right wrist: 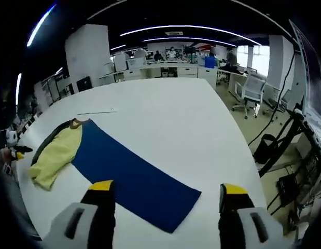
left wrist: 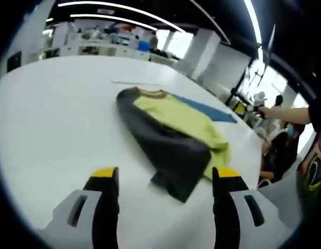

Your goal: Fold the garment on the visible template until the final outline fits inside the template.

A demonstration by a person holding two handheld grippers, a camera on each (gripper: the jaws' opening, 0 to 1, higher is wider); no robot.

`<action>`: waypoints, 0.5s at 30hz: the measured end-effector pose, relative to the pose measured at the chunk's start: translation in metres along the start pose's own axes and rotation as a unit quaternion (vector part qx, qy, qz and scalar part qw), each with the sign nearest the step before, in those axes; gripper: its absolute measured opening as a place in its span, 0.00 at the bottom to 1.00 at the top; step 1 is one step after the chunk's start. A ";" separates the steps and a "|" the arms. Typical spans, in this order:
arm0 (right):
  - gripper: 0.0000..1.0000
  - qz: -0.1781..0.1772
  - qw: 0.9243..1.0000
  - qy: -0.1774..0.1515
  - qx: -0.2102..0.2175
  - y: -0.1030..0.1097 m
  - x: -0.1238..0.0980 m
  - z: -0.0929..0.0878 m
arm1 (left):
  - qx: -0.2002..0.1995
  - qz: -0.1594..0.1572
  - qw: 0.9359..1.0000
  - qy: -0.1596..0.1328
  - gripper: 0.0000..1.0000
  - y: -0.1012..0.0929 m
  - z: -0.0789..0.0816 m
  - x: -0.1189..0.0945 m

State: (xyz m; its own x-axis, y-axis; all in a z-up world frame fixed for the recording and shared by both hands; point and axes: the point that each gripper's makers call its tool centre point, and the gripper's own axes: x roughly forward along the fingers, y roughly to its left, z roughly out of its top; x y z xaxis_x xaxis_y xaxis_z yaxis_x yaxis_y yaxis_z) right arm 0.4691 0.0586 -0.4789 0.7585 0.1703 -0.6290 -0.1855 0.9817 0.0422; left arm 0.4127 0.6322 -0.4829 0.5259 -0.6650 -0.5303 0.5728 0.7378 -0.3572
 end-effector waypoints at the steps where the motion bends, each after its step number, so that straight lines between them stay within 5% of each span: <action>1: 0.96 0.005 1.000 -0.004 -0.004 0.004 -0.001 0.001 | 0.000 0.000 1.000 0.000 0.69 -0.001 0.000 0.000; 15: 1.00 0.057 0.996 -0.019 -0.070 0.055 -0.023 0.000 | 0.042 -0.008 0.999 0.019 0.69 -0.013 -0.005 -0.002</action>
State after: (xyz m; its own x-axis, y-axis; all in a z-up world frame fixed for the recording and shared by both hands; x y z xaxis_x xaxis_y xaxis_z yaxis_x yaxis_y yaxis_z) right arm 0.4417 0.1088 -0.4622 0.7509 0.2850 -0.5957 -0.3542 0.9352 0.0010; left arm 0.4012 0.6247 -0.4815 0.4933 -0.6710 -0.5535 0.6324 0.7136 -0.3014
